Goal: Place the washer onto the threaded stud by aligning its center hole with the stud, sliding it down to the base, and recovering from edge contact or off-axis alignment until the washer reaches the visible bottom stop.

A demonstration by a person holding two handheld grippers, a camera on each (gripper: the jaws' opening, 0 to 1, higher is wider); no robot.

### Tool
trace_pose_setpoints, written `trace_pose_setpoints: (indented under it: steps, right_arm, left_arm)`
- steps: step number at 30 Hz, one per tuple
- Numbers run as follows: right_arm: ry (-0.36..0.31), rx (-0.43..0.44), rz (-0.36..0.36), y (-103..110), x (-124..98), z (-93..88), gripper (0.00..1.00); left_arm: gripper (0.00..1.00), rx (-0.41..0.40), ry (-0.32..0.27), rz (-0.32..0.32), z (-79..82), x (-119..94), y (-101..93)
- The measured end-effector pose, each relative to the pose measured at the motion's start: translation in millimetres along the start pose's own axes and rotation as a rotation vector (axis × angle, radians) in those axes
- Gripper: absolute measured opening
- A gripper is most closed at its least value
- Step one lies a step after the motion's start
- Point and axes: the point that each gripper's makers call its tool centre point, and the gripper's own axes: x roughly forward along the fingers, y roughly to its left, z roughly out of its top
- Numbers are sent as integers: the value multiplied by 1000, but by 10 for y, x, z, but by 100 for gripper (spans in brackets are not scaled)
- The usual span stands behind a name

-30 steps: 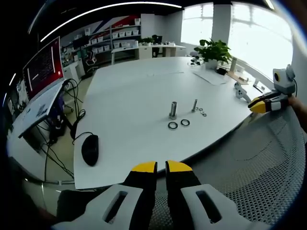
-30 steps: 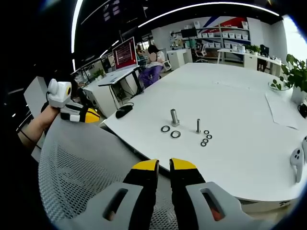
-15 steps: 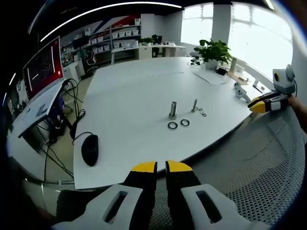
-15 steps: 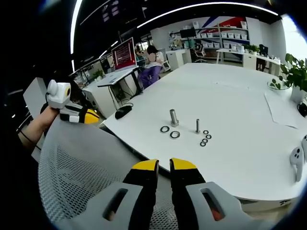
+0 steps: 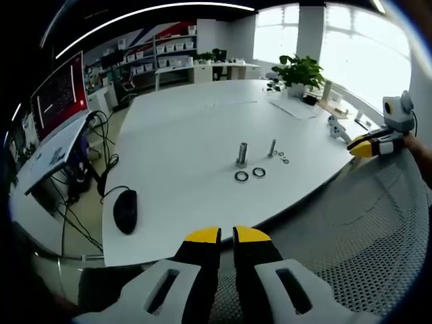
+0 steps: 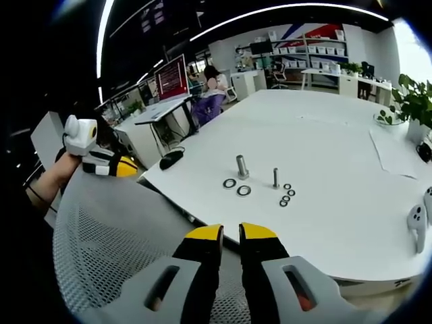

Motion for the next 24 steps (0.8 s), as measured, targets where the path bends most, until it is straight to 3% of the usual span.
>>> trace_pose_setpoints:
  steps: [2,6,12,21,24]
  right_arm:
    - [-3,6,-4,-1,-5,3,13]
    - [-5,12,-11,-10,-9,6,13]
    - [-9,13,-10,-8,-15,13,13]
    - [11,2,-12,16,-13,-4,13]
    - [84,-53,34,63,10,-79,13]
  left_arm:
    - [5,31,-17,-27,27,0,-45]
    - [5,5,31,-33,-40,21,-39]
    - [4,40,28,-50,-35,17,-82]
    - [1,-25,23,-101,-38,28,-146]
    - [1,-26,24,-100,-33,31,-146]
